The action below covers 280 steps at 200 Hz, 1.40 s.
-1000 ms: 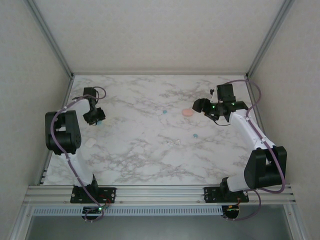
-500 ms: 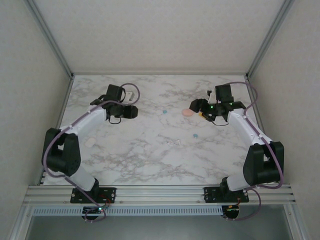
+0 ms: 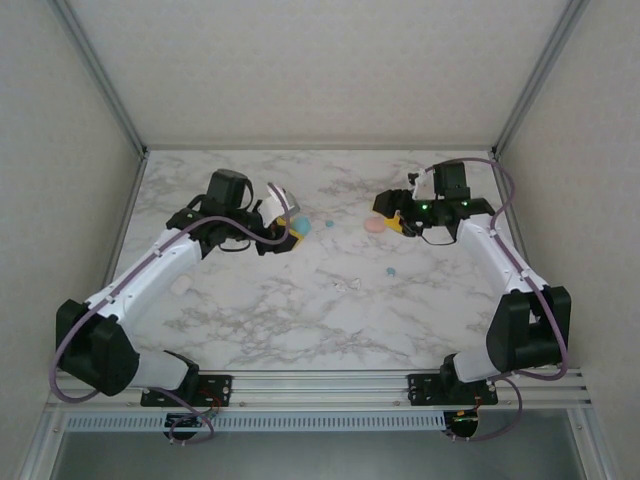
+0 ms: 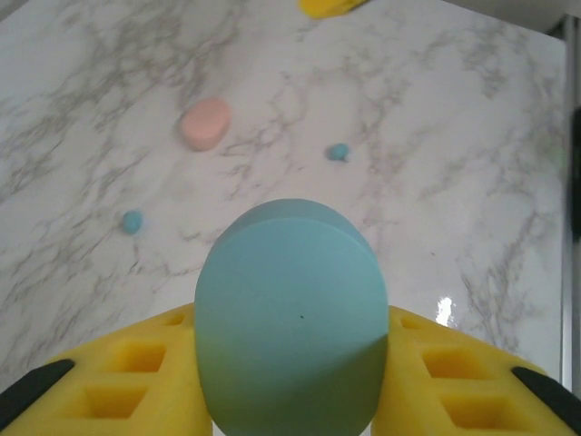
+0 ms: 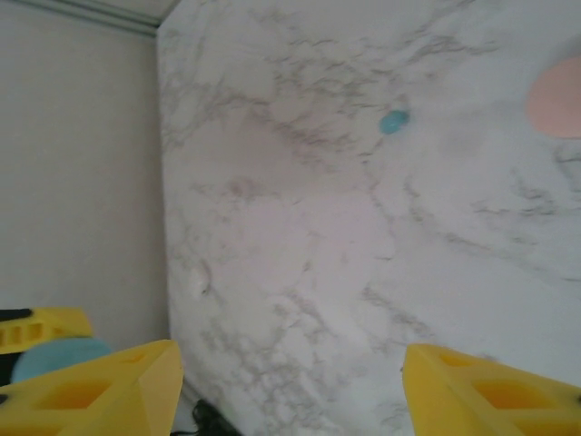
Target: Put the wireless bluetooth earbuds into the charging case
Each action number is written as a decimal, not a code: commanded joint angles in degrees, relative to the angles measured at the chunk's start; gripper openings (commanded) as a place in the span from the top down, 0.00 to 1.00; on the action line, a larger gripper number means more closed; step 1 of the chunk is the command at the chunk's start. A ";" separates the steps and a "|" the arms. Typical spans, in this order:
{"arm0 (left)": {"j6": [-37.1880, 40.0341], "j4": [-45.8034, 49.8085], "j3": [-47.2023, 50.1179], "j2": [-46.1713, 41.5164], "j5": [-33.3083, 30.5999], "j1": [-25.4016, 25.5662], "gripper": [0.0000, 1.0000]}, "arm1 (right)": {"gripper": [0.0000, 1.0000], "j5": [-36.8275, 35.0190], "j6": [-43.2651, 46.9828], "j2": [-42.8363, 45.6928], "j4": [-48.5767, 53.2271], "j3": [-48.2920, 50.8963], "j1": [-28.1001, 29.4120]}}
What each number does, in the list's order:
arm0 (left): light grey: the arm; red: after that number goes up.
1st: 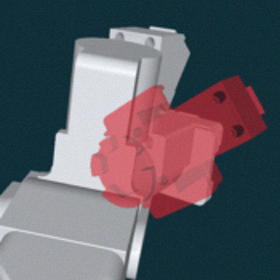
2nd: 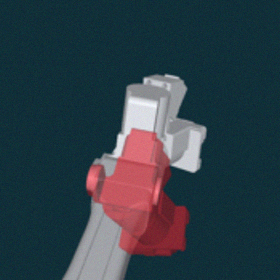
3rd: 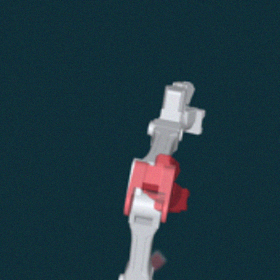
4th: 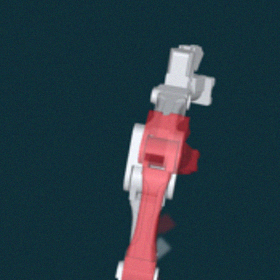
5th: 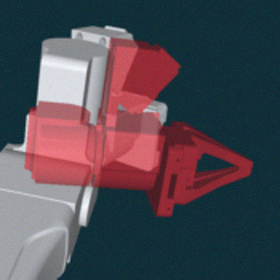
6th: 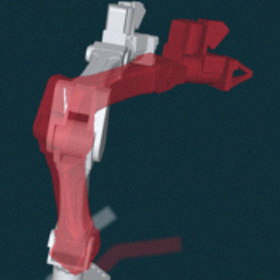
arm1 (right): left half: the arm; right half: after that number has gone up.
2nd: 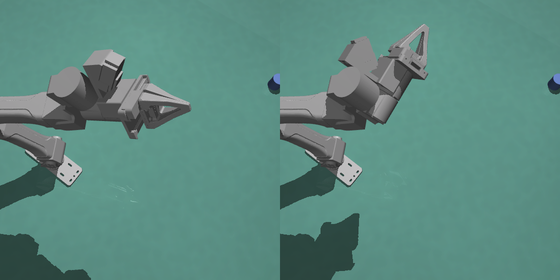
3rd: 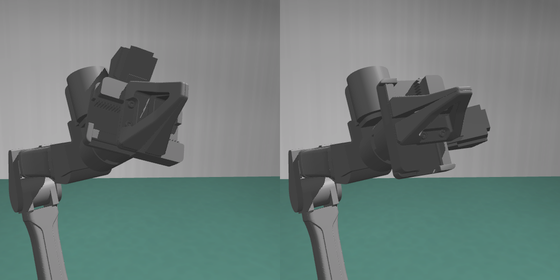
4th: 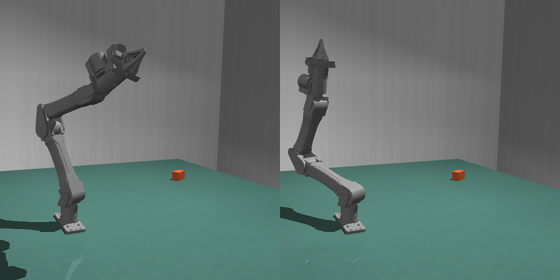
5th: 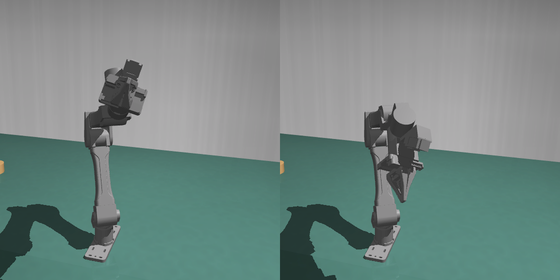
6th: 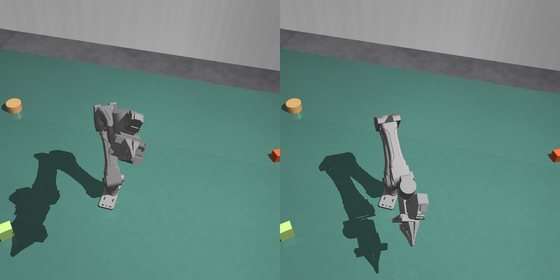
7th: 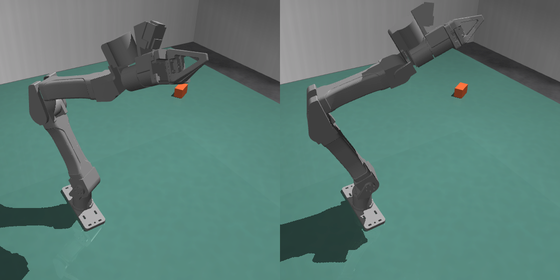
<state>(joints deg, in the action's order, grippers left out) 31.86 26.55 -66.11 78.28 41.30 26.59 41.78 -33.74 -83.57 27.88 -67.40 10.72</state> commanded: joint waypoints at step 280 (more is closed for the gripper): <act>7.79 7.20 -9.12 4.56 -5.56 5.03 0.74 | 0.52 12.60 3.00 -11.54 6.98 -16.06 20.59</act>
<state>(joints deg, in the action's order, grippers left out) 39.27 32.97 -73.52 82.56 37.17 31.05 52.80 -32.18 -94.30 32.84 -81.69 30.65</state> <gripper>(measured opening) 0.383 0.479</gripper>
